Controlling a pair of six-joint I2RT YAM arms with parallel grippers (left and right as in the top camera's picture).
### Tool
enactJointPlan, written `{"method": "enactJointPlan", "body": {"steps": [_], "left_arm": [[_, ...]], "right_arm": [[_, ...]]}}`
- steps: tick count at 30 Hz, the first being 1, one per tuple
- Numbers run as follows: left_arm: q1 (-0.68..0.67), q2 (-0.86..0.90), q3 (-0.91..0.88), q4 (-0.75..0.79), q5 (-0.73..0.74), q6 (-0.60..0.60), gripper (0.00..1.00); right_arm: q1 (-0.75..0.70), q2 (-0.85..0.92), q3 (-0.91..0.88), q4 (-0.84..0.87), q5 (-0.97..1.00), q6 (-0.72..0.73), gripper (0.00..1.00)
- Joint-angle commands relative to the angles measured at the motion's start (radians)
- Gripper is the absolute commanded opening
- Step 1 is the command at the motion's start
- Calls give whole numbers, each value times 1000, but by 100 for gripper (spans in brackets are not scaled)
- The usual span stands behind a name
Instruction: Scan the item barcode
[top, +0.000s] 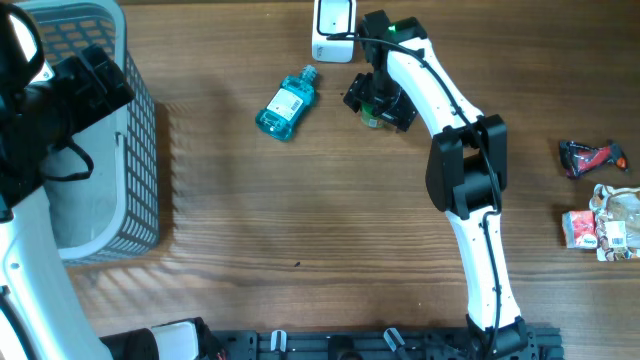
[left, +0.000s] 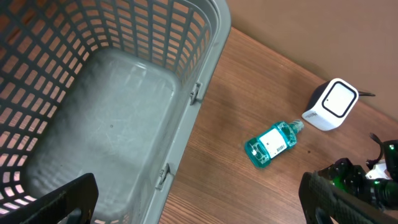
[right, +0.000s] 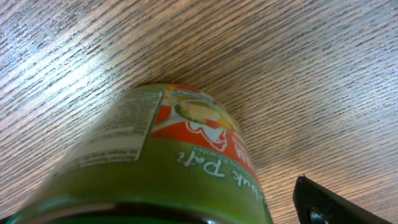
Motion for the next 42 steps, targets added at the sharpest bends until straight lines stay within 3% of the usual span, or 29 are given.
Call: {"method": "enactJointPlan", "body": {"steps": [1,5,15,18,24,29,32,37,42], "left_arm": [[8,1,8,2,5,-1,100],[8,1,8,2,5,-1,100],[8,1,8,2,5,-1,100],[8,1,8,2,5,-2,100],[8,1,8,2,5,-1,100],[8,1,8,2,5,-1,100],[8,1,8,2,5,-1,100],[8,1,8,2,5,-1,100],[8,1,8,2,5,-1,100]], "right_arm": [[-21,46,10,-10,53,-21,95],[-26,45,10,6,79,-69,82],[-26,29,11,3,44,-55,78],[-27,25,11,6,45,-72,99],[-27,25,11,25,49,-413,100],[-27,13,11,16,151,-522,100],[-27,-19,11,5,157,-523,100],[-27,-90,11,-63,146,-316,100],[-26,-175,11,-65,62,-361,100]]}}
